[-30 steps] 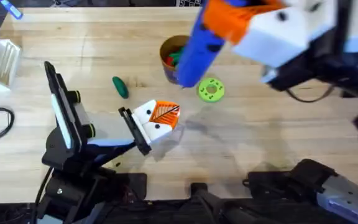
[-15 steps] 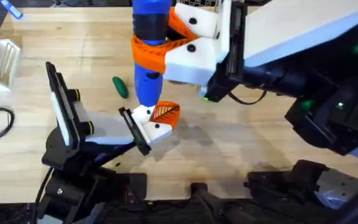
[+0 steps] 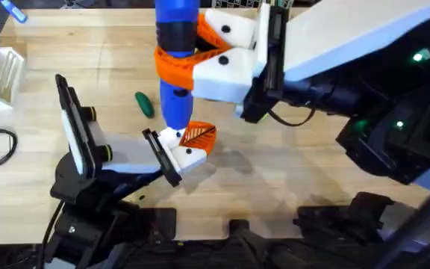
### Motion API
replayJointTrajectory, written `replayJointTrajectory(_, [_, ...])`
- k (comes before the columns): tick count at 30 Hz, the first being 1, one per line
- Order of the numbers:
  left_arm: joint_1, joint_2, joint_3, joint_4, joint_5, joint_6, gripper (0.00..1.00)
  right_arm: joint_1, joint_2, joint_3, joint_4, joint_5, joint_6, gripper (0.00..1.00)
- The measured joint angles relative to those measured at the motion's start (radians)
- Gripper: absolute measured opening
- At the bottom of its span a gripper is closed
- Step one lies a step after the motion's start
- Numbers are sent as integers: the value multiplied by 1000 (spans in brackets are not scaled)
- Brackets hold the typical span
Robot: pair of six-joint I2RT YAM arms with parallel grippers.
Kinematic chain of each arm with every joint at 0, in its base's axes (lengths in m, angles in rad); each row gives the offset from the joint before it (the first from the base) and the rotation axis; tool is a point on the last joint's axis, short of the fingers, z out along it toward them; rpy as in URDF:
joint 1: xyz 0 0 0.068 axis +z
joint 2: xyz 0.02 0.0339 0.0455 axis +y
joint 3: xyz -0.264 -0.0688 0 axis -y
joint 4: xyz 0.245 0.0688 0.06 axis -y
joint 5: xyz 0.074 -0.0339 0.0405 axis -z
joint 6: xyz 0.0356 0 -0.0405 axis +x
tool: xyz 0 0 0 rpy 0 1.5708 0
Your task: Pick up the gripper from the table and insert it into the empty holder that is missing its gripper. Then pick up a screw, insert it into the mounting hole, and use the screwdriver to tighten it. Finally, clean up the table by picking up the vegetable and placing it into the bucket.
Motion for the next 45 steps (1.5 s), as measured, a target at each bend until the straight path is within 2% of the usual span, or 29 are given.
replayJointTrajectory(45, [0, 0, 0, 0, 0, -4, 16, 9, 33, -1, 25, -28, -35, 24])
